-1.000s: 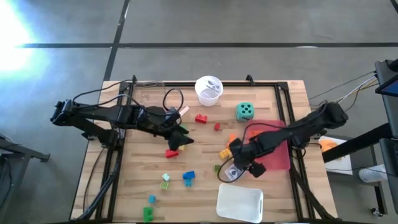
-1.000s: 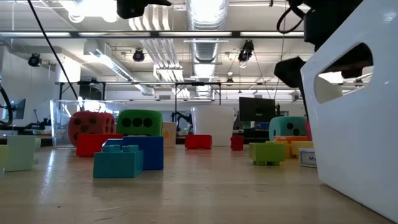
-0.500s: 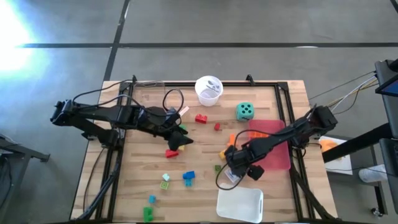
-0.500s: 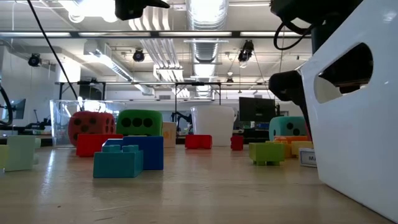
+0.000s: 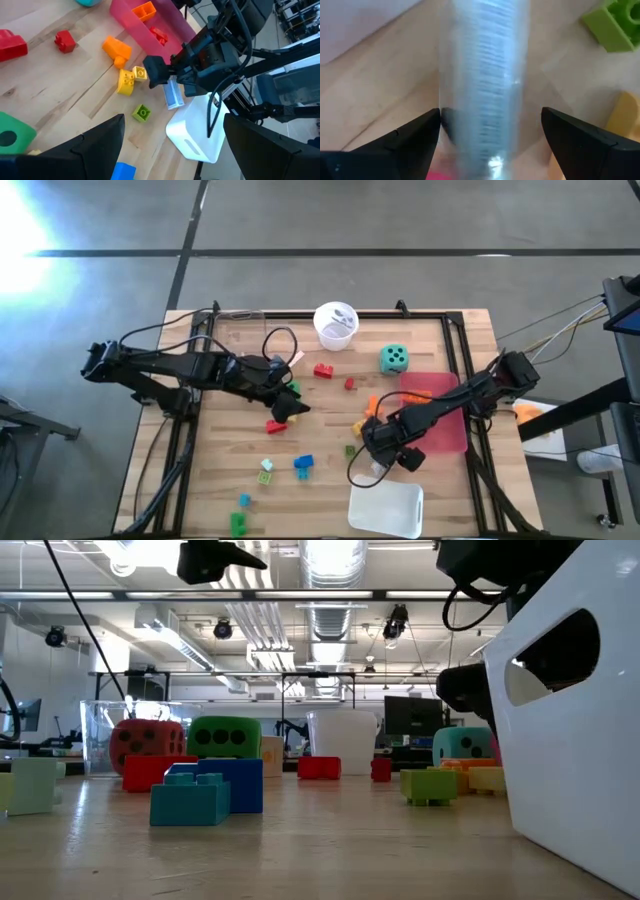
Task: Pick & Place Toys
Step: Put the blue deck of cards into the white bin
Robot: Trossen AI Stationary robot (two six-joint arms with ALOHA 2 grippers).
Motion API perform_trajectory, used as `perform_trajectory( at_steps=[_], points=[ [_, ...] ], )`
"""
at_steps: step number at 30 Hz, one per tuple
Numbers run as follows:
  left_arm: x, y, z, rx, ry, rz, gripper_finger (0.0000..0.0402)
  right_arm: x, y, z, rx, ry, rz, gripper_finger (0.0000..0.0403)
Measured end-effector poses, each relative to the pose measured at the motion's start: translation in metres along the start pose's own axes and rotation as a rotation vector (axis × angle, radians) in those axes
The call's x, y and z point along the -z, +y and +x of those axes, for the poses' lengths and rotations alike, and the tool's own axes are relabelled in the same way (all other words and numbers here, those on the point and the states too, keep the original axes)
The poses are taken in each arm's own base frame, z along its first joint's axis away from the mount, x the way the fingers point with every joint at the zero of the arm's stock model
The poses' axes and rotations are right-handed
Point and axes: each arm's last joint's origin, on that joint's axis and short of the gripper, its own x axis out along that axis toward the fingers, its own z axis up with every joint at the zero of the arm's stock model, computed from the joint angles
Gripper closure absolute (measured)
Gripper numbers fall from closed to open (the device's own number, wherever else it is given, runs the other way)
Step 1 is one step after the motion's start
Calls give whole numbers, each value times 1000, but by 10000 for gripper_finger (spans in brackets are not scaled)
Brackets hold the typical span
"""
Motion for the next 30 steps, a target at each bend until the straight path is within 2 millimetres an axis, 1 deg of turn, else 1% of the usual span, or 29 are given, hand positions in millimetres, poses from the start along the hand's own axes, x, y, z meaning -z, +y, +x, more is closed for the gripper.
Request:
perform_trajectory(
  at_steps=[7,9,11,14,23,26,28,30],
  points=[
    [0,-1,0,6,-5,0,62,0,0,0,1,-4,22,69],
    [-1,-1,0,9,-7,0,62,0,0,0,1,-4,25,74],
    [-1,-1,0,11,-9,0,62,0,0,0,1,-4,25,88],
    [-1,-1,0,14,-11,0,62,0,0,0,0,-4,25,125],
    [-1,-1,0,14,-11,0,62,0,0,0,-6,2,27,275],
    [-1,-1,0,14,-12,0,62,0,0,0,-7,2,53,321],
    [-1,-2,0,15,-12,0,62,0,1,-1,-9,0,73,343],
    [-1,-2,0,15,-12,0,62,0,1,-1,-13,-2,100,343]
  ],
)
